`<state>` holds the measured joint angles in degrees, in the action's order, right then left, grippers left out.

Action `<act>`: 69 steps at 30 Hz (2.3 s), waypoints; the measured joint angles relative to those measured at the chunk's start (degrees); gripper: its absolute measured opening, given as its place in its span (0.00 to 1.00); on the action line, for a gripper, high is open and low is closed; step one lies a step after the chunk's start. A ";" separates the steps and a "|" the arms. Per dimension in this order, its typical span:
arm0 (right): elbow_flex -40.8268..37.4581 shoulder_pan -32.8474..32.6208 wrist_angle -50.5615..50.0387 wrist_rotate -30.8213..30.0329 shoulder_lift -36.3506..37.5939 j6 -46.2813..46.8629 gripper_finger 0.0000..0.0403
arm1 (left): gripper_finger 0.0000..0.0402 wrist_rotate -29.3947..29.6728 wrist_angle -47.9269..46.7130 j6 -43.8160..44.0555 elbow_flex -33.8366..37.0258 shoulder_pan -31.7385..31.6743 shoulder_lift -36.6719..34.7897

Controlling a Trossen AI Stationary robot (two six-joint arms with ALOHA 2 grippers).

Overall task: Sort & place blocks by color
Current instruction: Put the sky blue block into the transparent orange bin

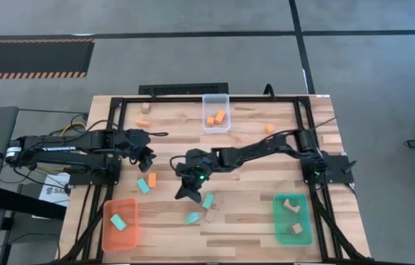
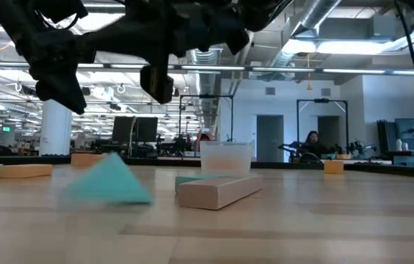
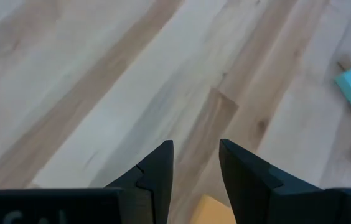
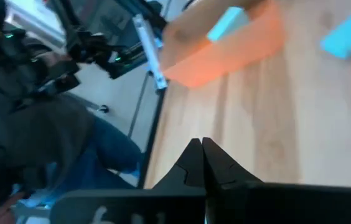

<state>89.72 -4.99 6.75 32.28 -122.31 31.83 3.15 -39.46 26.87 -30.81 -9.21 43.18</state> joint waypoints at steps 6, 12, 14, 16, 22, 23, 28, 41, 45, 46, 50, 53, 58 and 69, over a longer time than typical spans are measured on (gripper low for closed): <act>0.32 -1.43 -2.31 0.97 1.18 -0.16 0.00 | 0.29 -0.70 0.28 -0.01 0.00 0.02 0.01; 0.32 -3.87 -6.59 0.98 2.70 -2.02 0.02 | 0.29 0.38 3.26 -0.02 0.00 0.02 0.02; 0.32 -5.20 -9.19 0.97 2.70 -4.64 0.04 | 0.29 0.44 4.53 -0.02 0.00 0.02 0.00; 0.33 -6.70 -12.45 0.70 2.70 -8.64 0.05 | 0.29 0.53 5.84 -0.08 0.00 0.02 0.02; 0.32 -11.16 -19.15 -4.56 2.70 -26.33 0.15 | 0.29 1.15 7.50 -1.35 0.00 0.02 0.05; 0.32 -11.74 -19.52 -6.19 2.70 -28.52 0.18 | 0.29 1.16 7.50 -1.63 0.00 0.02 0.07; 0.32 -13.96 -19.79 -14.51 2.70 -35.28 0.37 | 0.29 1.19 7.50 -1.99 0.00 0.02 0.07; 0.17 -15.10 -18.17 -28.35 -1.89 -29.79 0.86 | 0.29 0.14 7.14 -2.03 -0.02 0.02 0.09; 0.49 -16.31 -15.64 -37.40 -2.53 -29.20 0.86 | 0.29 0.13 6.67 -2.21 -0.02 0.02 0.09; 0.43 -16.36 -15.59 -37.99 -2.57 -28.72 0.85 | 0.29 0.03 6.67 -2.21 -0.02 0.02 0.09; 0.34 -16.28 -14.37 -37.29 -4.16 -25.11 0.83 | 0.29 -0.43 6.69 -2.23 -0.02 0.02 0.09; 0.30 -16.65 -14.03 -36.92 -6.06 -23.36 0.82 | 0.29 -1.01 6.68 -2.23 -0.04 0.02 0.09; 0.28 -17.62 -12.18 -37.25 -9.10 -22.12 0.82 | 0.29 -1.88 6.28 -2.25 -0.04 0.02 0.09; 0.39 -17.76 -11.86 -41.23 -9.61 -21.13 0.57 | 0.29 -2.92 5.42 -2.27 -0.04 0.04 0.09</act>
<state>90.11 -22.75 -5.11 -8.95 -131.92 10.70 0.23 -34.04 24.60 -30.85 -9.17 43.27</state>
